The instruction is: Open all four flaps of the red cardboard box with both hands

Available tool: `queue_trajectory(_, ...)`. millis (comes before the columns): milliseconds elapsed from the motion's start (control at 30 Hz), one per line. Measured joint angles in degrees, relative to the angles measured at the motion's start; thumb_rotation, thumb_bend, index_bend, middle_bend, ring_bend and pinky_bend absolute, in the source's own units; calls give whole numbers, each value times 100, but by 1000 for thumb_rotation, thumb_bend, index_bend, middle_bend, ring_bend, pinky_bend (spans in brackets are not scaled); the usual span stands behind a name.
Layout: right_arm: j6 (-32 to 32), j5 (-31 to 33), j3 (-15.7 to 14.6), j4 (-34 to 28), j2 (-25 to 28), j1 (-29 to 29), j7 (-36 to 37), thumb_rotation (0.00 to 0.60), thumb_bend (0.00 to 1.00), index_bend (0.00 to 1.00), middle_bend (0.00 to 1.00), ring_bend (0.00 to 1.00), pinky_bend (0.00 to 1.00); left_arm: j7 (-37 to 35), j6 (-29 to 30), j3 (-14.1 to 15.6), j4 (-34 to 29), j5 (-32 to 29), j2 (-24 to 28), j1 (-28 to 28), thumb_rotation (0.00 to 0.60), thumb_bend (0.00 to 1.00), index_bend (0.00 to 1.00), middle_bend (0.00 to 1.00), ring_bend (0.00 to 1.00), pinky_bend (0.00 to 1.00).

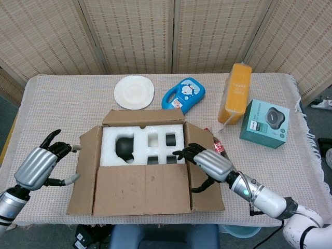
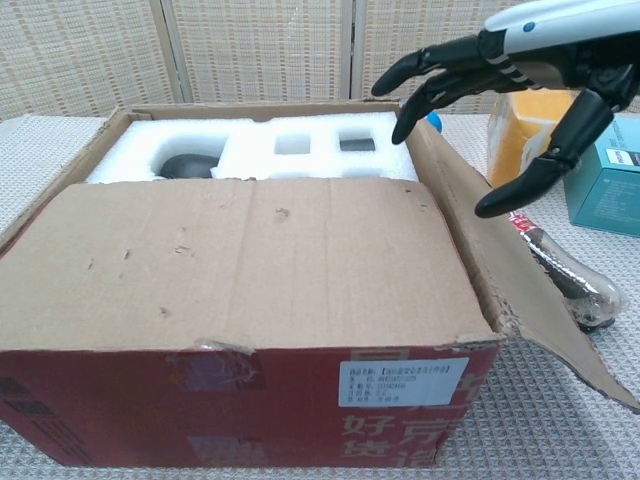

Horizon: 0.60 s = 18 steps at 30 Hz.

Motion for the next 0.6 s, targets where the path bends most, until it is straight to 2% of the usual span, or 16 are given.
queue_trajectory(333, -620, 383, 127, 183, -47, 443, 403, 518, 112, 79, 247, 90, 0, 17, -53, -11, -5, -48, -4, -25, 68, 227, 302, 391, 339, 0)
queue_trajectory(600, -1040, 654, 165, 447, -337, 815, 392, 518, 111, 79, 247, 86, 0, 70, -113, -10, -35, -54, -17, -57, 67, 227, 308, 391, 339, 0)
